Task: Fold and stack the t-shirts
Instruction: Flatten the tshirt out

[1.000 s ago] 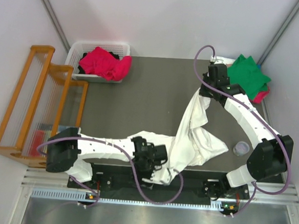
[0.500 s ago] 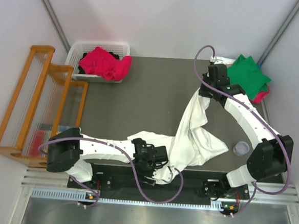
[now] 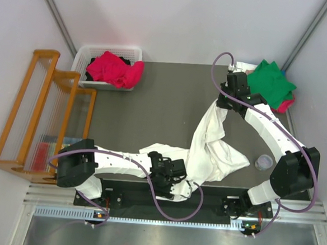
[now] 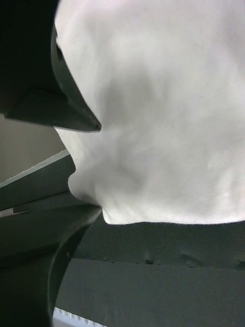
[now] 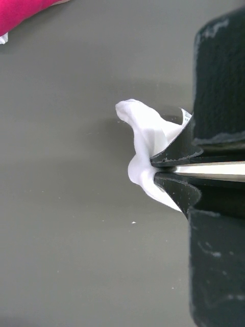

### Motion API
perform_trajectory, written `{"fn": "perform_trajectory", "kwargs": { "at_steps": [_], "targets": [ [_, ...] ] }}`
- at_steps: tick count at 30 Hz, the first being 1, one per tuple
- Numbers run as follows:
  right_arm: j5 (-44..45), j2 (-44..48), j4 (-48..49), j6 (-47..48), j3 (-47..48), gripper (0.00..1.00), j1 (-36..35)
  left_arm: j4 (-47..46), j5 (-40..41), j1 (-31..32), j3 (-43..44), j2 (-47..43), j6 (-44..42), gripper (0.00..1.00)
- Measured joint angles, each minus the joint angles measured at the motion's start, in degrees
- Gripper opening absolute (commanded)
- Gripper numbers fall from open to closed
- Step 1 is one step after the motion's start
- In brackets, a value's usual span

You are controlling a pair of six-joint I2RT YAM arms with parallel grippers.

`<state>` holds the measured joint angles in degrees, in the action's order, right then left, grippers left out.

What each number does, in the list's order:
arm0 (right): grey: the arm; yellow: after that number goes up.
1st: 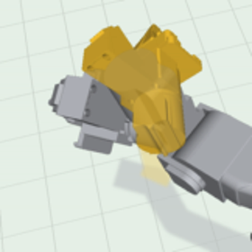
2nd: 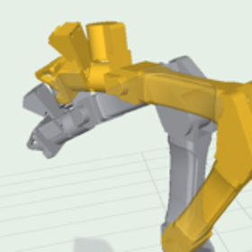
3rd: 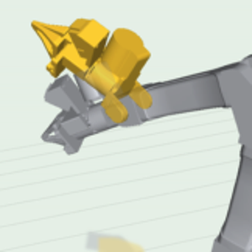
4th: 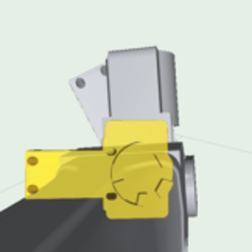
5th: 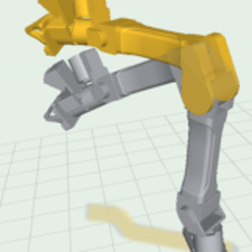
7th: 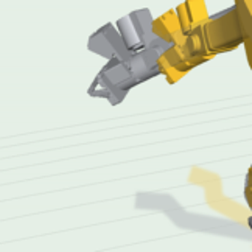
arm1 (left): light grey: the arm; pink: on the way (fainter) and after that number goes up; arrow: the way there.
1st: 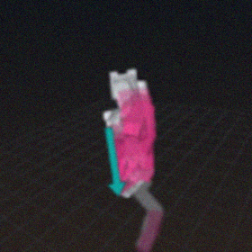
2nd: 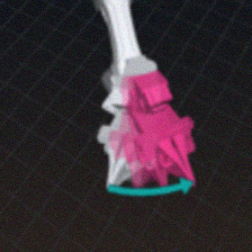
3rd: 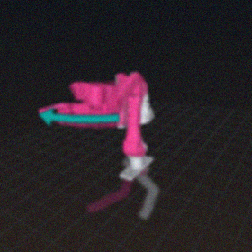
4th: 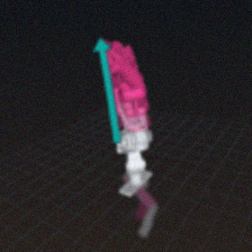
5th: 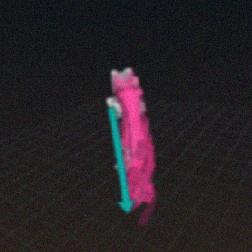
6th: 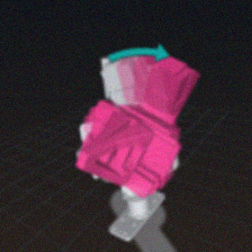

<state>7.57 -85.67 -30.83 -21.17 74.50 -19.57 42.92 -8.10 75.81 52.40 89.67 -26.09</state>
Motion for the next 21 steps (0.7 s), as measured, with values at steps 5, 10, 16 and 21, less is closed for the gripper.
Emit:
{"fn": "perform_trajectory", "kwargs": {
  "at_steps": [5,10,16,21],
  "targets": [
    [-0.22,0.07,0.2,0.0,-0.28,0.0,0.0,-1.01,-0.7,-1.66,0.09,0.22,0.37,0.25],
    [-0.39,0.11,0.52,0.0,-0.28,0.0,0.0,-0.96,-3.08,-9.79,1.97,0.22,0.17,0.21],
    [-0.37,0.22,0.87,0.04,-0.28,0.0,0.0,-0.17,-6.97,-29.86,11.41,-0.07,-1.53,0.22],
    [-0.22,1.6,0.85,0.13,-0.28,0.0,0.22,0.42,-10.43,-49.29,23.08,-2.71,-2.49,0.24]
  ]
}}
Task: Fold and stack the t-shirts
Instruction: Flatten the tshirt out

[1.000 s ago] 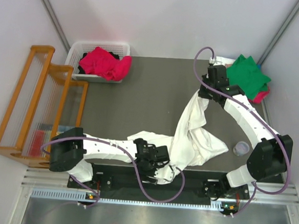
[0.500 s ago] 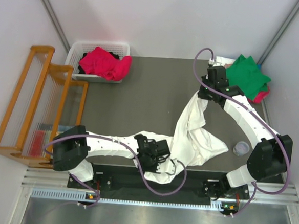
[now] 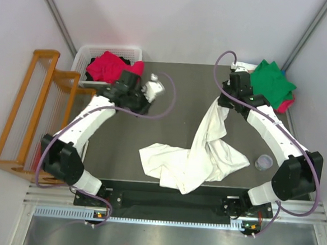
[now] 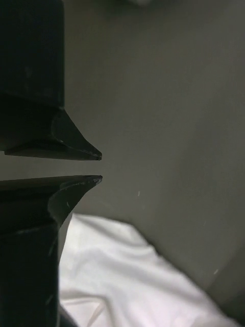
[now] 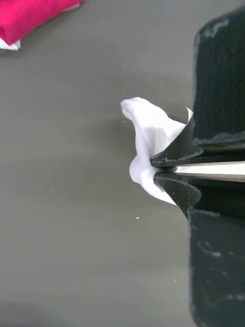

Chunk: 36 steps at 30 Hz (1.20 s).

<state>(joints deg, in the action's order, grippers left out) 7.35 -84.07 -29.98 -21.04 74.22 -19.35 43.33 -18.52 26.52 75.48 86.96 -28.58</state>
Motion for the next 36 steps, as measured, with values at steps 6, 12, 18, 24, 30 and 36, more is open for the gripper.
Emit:
{"fn": "perform_trajectory", "kwargs": {
  "at_steps": [6,12,18,24,30,36],
  "targets": [
    [0.09,3.39,0.31,0.0,-0.63,0.0,1.11,2.8,-4.55,-8.17,5.22,-6.27,-0.26,0.49],
    [-0.11,4.17,0.33,-0.04,-0.72,0.0,2.03,5.99,-0.39,15.65,-5.07,-8.68,-1.75,0.58],
    [-0.2,4.17,0.55,-0.13,-1.62,0.0,2.03,9.29,1.6,24.02,-10.23,-6.03,-1.68,0.58],
    [-0.39,4.17,0.39,-0.2,-2.23,0.0,2.03,6.82,1.95,27.21,-13.7,-3.21,-1.49,0.58],
    [-0.66,4.07,0.39,-0.55,-2.23,0.0,2.03,3.63,0.92,29.88,-14.14,1.62,-1.07,0.58],
    [-0.81,3.58,0.39,-0.63,-2.23,0.0,2.03,1.42,-0.33,30.71,-14.34,4.24,-1.14,0.58]
  ]
}}
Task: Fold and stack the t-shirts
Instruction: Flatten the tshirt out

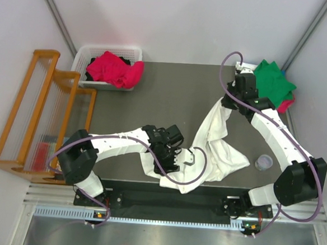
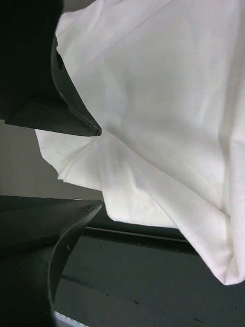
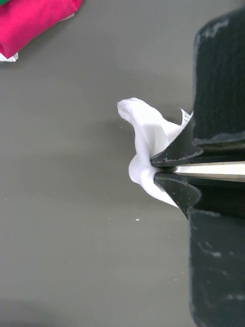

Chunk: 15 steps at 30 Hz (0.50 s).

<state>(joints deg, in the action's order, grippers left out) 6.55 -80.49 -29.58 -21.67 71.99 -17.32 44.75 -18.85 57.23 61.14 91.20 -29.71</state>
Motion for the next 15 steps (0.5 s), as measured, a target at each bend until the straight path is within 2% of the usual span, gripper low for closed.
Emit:
{"fn": "perform_trajectory", "kwargs": {
  "at_steps": [15],
  "targets": [
    [-0.17,-0.76,0.09,0.02,0.0,0.0,0.39,-2.82,-2.49,-0.07,-3.23,3.91,0.02,0.54]
  ]
}}
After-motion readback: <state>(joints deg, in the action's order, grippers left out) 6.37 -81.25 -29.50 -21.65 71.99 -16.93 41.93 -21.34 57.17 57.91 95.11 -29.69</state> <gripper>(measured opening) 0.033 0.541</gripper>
